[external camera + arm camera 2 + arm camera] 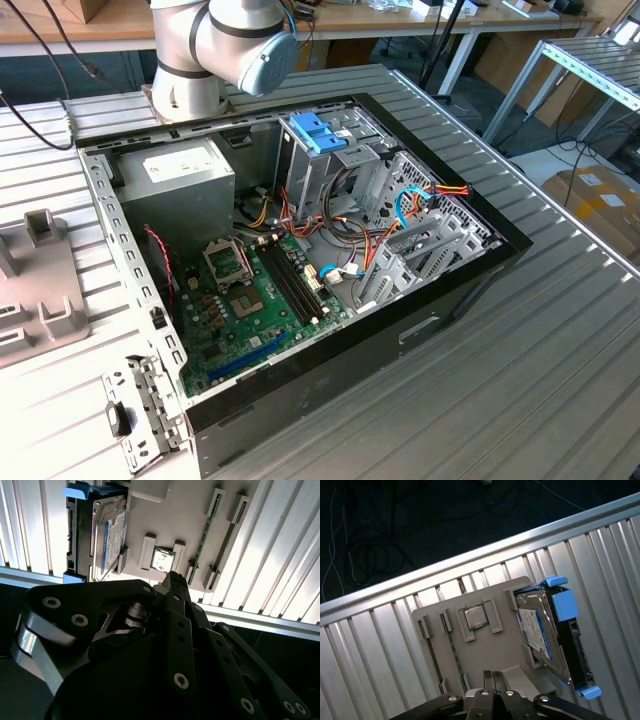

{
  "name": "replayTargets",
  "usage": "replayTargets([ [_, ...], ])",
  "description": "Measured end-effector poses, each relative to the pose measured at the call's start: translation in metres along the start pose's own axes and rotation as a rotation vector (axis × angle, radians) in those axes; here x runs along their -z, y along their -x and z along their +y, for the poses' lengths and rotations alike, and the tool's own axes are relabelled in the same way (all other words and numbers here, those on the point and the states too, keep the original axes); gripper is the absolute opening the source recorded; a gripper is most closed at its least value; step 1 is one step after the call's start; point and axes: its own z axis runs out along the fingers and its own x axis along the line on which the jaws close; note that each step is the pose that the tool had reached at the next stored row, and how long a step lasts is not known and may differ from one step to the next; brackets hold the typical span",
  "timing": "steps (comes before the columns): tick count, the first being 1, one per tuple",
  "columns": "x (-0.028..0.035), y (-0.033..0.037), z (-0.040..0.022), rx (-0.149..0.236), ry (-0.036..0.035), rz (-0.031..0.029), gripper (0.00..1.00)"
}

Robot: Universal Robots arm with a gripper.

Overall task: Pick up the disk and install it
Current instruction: 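Pick up the disk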

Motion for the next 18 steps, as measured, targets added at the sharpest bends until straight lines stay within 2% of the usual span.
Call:
replayTargets([
  [18,0.0000,0.0000,0.0000,0.126,0.0035,0.0006,0.11],
])
